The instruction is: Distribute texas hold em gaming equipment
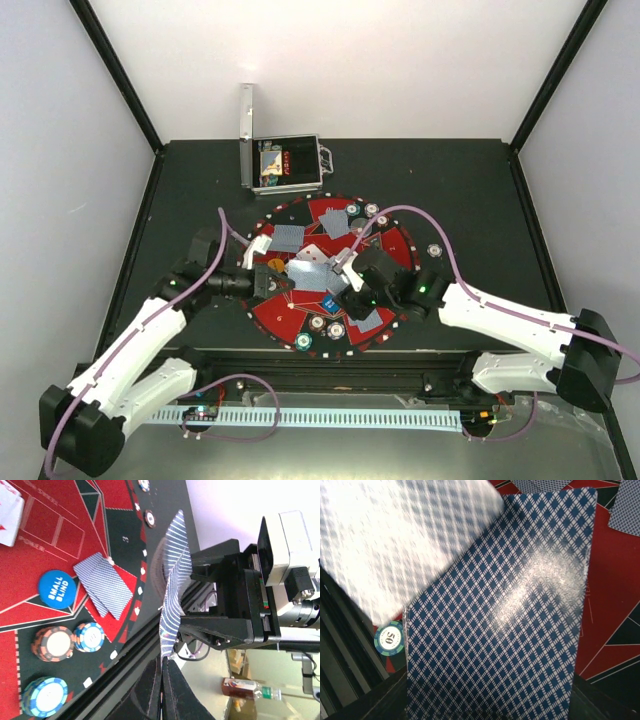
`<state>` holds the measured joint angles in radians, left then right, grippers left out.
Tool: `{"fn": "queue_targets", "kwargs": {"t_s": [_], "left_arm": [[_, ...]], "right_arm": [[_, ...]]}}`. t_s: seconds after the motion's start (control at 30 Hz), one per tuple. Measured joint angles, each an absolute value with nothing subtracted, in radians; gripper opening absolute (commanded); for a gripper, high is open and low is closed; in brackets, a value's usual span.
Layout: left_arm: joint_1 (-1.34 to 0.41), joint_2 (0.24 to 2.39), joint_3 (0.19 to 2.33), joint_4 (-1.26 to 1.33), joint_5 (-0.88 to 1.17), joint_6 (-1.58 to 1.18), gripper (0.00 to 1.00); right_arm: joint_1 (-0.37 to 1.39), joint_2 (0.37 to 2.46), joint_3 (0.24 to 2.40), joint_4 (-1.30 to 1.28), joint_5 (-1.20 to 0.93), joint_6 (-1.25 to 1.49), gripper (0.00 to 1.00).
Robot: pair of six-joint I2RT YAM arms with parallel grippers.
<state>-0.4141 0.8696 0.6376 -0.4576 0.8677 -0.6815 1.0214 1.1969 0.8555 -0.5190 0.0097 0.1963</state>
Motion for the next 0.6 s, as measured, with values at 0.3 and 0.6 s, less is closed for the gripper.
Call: {"fn": "queue_targets", "kwargs": {"t_s": [0.3,0.6], "left_arm": [[-0.257,0.797,0.694,-0.554,0.804,-0.567,0.01],[-0.224,1.054,0.735,-0.423,0.726,-0.490,0.02]], "right_arm": [[1.006,1.179,0.848,-0.525,0.040,0.217,0.62],[0.945,1.166,0.845,-0.562,0.077,0.235,0.62]]}}
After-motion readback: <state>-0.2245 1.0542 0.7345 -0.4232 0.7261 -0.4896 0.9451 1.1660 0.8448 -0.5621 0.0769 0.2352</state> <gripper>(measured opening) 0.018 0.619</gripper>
